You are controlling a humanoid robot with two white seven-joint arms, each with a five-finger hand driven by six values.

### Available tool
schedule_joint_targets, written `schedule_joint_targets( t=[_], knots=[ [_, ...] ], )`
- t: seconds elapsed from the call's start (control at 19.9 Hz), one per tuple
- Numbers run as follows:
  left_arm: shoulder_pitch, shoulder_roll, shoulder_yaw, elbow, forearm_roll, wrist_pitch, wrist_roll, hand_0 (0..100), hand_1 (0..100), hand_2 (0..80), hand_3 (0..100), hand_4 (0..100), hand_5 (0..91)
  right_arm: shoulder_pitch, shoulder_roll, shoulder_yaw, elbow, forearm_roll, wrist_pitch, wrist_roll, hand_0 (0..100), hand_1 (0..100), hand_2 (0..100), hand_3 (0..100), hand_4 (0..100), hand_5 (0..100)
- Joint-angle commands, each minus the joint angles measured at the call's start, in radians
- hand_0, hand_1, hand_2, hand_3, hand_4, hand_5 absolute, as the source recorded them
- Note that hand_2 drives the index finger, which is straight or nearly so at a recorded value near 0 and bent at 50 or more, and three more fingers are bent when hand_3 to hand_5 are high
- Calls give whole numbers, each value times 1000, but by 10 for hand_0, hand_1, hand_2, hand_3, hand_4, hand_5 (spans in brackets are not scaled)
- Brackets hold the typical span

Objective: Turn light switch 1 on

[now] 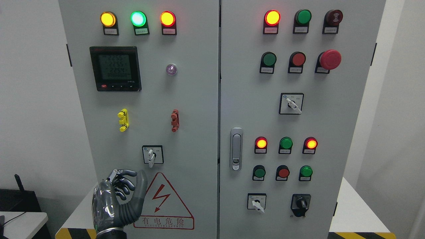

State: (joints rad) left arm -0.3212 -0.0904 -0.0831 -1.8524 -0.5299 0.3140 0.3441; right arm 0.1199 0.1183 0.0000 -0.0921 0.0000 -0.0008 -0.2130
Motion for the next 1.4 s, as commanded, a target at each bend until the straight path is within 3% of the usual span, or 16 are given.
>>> schedule_joint_targets(
  t=[0.0,0.3,0.55,1.0,1.35],
  knots=[
    [-21,-5,-55,31,4,28,22,325,412,502,847,869,796,1,0,23,0,5,1,0,120,389,0,0,0,0],
    [-45,-9,-53,61,17,57,38,315,425,491,851,872,798,0,1,23,0,5,1,0,120,389,0,0,0,0],
    [-68,-11,-53,93,90,56,46,296,450,471,854,871,802,0,0,23,0,5,1,0,120,389,0,0,0,0],
    [-110,-14,-53,119,108,57,47,285,456,452,859,864,784,0,0,23,0,5,1,0,120,389,0,0,0,0],
    [-142,-14,-53,145,143,63,81,277,465,449,866,866,785,0,1,23,0,5,1,0,120,389,0,0,0,0]
  ],
)
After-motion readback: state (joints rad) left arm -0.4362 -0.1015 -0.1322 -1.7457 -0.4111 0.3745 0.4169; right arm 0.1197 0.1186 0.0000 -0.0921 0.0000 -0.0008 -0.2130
